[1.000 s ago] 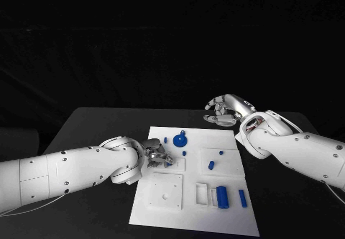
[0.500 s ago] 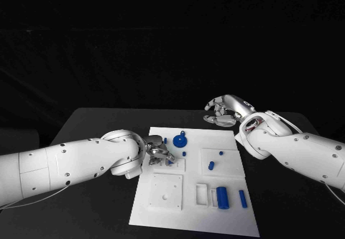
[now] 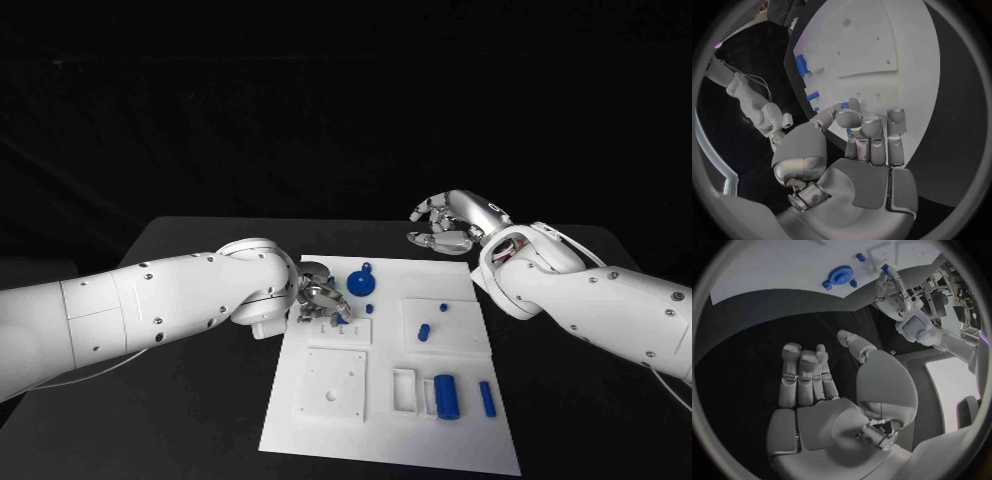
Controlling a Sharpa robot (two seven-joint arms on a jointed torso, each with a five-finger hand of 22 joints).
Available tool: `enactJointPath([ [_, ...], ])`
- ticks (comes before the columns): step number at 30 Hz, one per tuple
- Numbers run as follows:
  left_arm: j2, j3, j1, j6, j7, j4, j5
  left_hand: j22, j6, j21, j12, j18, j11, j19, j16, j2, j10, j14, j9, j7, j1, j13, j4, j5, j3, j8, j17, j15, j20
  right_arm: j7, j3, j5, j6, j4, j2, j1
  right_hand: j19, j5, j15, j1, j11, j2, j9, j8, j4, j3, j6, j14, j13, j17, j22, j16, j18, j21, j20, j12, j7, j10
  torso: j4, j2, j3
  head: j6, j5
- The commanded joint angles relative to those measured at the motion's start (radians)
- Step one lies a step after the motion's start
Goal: Assemble the parts on the task board
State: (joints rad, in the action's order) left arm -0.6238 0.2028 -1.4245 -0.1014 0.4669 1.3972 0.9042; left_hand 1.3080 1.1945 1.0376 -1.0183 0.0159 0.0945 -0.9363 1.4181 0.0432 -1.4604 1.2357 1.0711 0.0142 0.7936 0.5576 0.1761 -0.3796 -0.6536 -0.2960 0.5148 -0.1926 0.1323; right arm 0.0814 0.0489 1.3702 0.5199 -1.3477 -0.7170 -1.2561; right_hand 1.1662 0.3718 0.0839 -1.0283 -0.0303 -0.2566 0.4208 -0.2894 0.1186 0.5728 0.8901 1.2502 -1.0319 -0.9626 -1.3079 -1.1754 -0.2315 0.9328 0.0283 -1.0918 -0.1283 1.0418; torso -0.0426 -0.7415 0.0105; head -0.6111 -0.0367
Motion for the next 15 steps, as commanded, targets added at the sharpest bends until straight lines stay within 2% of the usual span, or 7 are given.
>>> enactJointPath([
  [1,0.011,0.000,-0.006,-0.055,0.032,-0.010,-0.029,0.007,0.050,-0.005,-0.006,0.017,0.030,0.006,0.006,-0.053,0.062,-0.011,0.001,-0.031,0.045,0.001,0.069,-0.004,-0.062,0.006,0.000,-0.020,0.138,0.000,0.000,0.008,-0.011,-0.001,0.001,0.000,0.002,0.003,0.001,-0.002,0.005,0.009,0.001,-0.004,-0.002,-0.002,-0.001,0.003,0.002,0.001,-0.017,-0.006,-0.030,-0.002,0.004,-0.005,-0.010,0.002,-0.0014,0.000,-0.0003,-0.001,-0.001],
  [5,0.024,0.004,-0.009,-0.071,0.035,-0.029,-0.038,0.007,0.054,-0.003,-0.009,0.016,0.031,0.004,0.010,-0.057,0.061,-0.009,0.005,-0.032,0.042,0.004,0.073,-0.016,-0.060,0.007,0.001,-0.021,0.138,0.000,0.000,0.008,-0.011,0.000,0.001,0.000,0.002,0.003,0.001,-0.002,0.005,0.009,0.001,-0.004,-0.002,-0.003,-0.001,0.004,0.002,0.001,-0.017,-0.006,-0.030,-0.002,0.004,-0.005,-0.010,0.002,-0.0016,0.000,-0.0002,-0.003,-0.003],
  [15,0.038,0.004,-0.009,-0.112,0.044,-0.048,-0.045,0.007,0.059,-0.002,-0.015,0.016,0.033,0.003,0.016,-0.061,0.061,-0.009,0.012,-0.033,0.037,0.008,0.081,-0.038,-0.060,0.010,0.003,-0.022,0.139,0.000,0.000,0.008,-0.011,-0.001,0.001,0.000,0.002,0.003,0.001,-0.002,0.005,0.009,0.001,-0.005,-0.002,-0.003,-0.001,0.003,0.002,0.001,-0.017,-0.006,-0.030,-0.002,0.005,-0.006,-0.010,0.002,-0.0018,0.000,-0.0015,-0.006,-0.003],
])
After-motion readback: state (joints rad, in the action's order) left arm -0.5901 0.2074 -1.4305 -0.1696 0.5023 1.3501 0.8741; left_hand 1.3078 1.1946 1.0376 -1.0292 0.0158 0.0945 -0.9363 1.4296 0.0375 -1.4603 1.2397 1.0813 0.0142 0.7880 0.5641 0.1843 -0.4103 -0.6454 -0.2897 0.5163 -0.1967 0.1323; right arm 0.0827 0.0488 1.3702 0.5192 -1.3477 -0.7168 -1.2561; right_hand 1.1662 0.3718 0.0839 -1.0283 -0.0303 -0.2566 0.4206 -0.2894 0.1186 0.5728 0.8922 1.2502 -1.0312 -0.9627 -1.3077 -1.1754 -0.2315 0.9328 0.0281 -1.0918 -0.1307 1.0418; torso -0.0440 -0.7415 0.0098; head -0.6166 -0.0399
